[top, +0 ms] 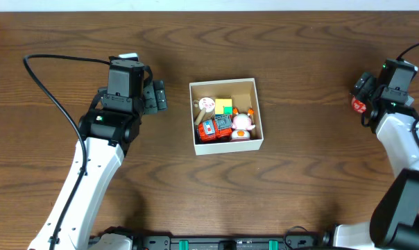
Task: Pack container
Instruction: 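Move the right gripper right to the red ball and grasp it, then carry the red ball left over the box and lower it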
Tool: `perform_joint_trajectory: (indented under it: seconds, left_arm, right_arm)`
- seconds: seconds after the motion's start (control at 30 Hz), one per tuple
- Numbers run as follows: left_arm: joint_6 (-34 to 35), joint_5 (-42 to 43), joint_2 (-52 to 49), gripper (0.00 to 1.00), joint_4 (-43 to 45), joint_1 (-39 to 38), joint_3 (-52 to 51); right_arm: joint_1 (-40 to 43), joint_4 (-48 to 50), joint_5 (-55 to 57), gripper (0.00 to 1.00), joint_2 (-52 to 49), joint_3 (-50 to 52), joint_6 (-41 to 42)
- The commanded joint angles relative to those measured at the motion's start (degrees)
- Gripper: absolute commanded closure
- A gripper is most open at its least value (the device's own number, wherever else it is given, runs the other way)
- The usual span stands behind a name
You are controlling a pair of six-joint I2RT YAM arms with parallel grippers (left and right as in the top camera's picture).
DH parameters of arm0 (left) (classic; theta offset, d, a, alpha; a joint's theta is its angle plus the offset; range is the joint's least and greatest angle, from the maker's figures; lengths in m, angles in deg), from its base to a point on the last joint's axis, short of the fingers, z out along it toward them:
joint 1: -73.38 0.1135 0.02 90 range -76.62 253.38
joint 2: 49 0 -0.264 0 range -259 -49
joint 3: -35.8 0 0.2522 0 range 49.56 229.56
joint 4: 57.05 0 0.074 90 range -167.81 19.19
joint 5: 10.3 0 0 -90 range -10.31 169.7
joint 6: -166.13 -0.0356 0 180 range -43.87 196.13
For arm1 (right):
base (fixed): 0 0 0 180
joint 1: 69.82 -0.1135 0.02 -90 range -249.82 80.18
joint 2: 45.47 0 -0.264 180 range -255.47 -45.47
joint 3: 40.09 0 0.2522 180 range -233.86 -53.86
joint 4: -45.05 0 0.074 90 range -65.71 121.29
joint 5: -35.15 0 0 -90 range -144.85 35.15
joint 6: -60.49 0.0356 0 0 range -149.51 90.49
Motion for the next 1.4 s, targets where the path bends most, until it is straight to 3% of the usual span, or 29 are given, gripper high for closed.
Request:
perform_joint_trajectory:
  seconds: [0.0,0.3,0.5,0.93,1.17,1.23,1.37]
  left_arm:
    - [-1.2,-0.7,0.37,0.02,0.04,0.24,0.15]
    - [-1.2,-0.7,0.37,0.02,0.04,0.24,0.15]
    - [-1.2,-0.68,0.37,0.02,0.04,0.24,0.15]
    - [-1.2,-0.68,0.37,0.02,0.04,0.24,0.15]
    - [-1.2,-0.68,0.37,0.02,0.02,0.24,0.15]
    - [-1.2,-0.68,0.37,0.02,0.04,0.24,0.15]
    - [-1.2,-0.7,0.37,0.02,0.04,0.24,0.15]
  right_arm:
    - [0.96,1.73,-4.52,0.06,-3.3,-0.76,-2.54]
    - [0.26,5.35,-11.02,0.07,-12.04,-0.76,-4.5]
    - [-0.09,5.4,-11.04,0.32,-12.61,-0.76,-4.44]
    - [-0.37,0.68,-11.02,0.34,-12.61,-0.76,-2.32]
    - [-0.46,-1.75,-11.04,0.74,-12.61,-0.76,-1.31]
    - [-0.81,-2.6,-11.02,0.81,-12.41,-0.76,0.28]
    - [-2.95,-3.39,-10.05,0.83,-10.29,-1.05,-0.04]
